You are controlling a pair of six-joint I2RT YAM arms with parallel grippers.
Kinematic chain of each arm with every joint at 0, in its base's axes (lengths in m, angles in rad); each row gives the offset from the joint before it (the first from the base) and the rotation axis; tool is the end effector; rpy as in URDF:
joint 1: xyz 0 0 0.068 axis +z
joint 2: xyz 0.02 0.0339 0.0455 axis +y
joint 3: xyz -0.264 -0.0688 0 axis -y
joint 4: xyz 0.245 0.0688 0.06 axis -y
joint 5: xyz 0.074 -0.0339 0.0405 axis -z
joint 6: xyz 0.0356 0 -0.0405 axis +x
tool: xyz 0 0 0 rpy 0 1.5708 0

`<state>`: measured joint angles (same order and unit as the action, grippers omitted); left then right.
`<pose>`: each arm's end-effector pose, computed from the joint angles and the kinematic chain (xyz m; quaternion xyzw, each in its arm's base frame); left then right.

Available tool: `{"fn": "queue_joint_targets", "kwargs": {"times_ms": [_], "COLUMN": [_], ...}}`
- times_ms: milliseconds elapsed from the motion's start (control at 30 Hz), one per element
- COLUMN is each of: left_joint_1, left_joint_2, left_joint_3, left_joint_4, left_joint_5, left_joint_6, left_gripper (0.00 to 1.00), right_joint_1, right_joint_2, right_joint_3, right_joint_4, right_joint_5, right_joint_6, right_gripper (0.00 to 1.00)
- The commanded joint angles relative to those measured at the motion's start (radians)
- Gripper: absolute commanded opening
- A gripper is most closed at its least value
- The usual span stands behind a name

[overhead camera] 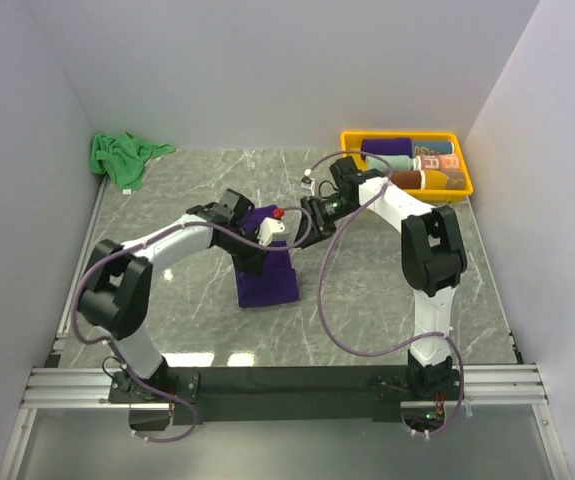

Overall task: Roll the towels
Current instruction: Roll the towel

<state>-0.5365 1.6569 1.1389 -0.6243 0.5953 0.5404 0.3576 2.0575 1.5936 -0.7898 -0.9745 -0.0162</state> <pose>0.2719 -0.1849 0.2132 0.5326 0.7700 -0.2862 0.2038 0.3819 0.1742 0.2016 -0.2348 0.8436 0.4793 0.0589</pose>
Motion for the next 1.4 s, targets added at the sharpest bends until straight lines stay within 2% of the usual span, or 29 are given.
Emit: {"fn": "queue_joint_targets", "kwargs": {"times_ms": [0,100,233,333,533,667,767,900,933,1000,1033,1133,1367], "left_joint_1": [0.027,0.033,0.035,0.041,0.105,0.119,0.109,-0.012,-0.078,-0.14,-0.198,-0.279,-0.315], "left_joint_2": [0.058,0.086,0.098,0.084,-0.072,-0.244,-0.359,-0.443,-0.457,-0.497,-0.506,-0.506,-0.447], "left_joint_3": [0.053,0.041,0.028,0.053,0.062,-0.028,-0.132,-0.269,-0.296,-0.37,-0.392,-0.467,-0.515], "left_joint_4": [-0.008,0.017,0.051,0.044,0.014,-0.017,0.036,0.142,0.176,0.26,0.284,0.365,0.477], "left_joint_5": [0.023,0.009,0.001,0.008,-0.003,-0.022,-0.041,-0.225,-0.306,-0.366,-0.394,-0.479,-0.537], "left_joint_6": [0.046,0.053,0.04,0.015,-0.045,-0.02,-0.03,-0.051,-0.05,-0.039,-0.033,-0.01,0.006], "left_gripper": [0.08,0.12,0.33,0.44,0.48,0.47,0.51,0.51,0.53,0.59,0.66,0.7,0.69], "right_joint_1": [0.006,0.004,0.009,0.021,0.046,0.085,0.128,0.188,0.188,0.19,0.188,0.192,0.199], "right_joint_2": [-0.065,-0.057,-0.066,-0.077,-0.12,-0.148,-0.143,-0.055,-0.024,0.062,0.082,0.128,0.148], "right_joint_3": [-0.027,-0.04,-0.063,-0.08,-0.089,-0.098,-0.127,-0.173,-0.172,-0.152,-0.144,-0.133,-0.153], "right_joint_4": [0.006,0.006,0.023,0.029,0.044,0.066,0.081,0.127,0.133,0.127,0.132,0.17,0.21], "right_joint_5": [-0.017,-0.012,-0.018,-0.015,-0.015,-0.041,-0.046,-0.001,-0.003,0.014,0.023,0.037,0.026], "right_joint_6": [-0.007,-0.005,0.009,0.015,0.015,0.061,0.07,0.071,0.078,0.075,0.073,0.102,0.14], "right_gripper": [0.45,0.45,0.43,0.43,0.39,0.36,0.34,0.33,0.33,0.32,0.32,0.31,0.31]}}
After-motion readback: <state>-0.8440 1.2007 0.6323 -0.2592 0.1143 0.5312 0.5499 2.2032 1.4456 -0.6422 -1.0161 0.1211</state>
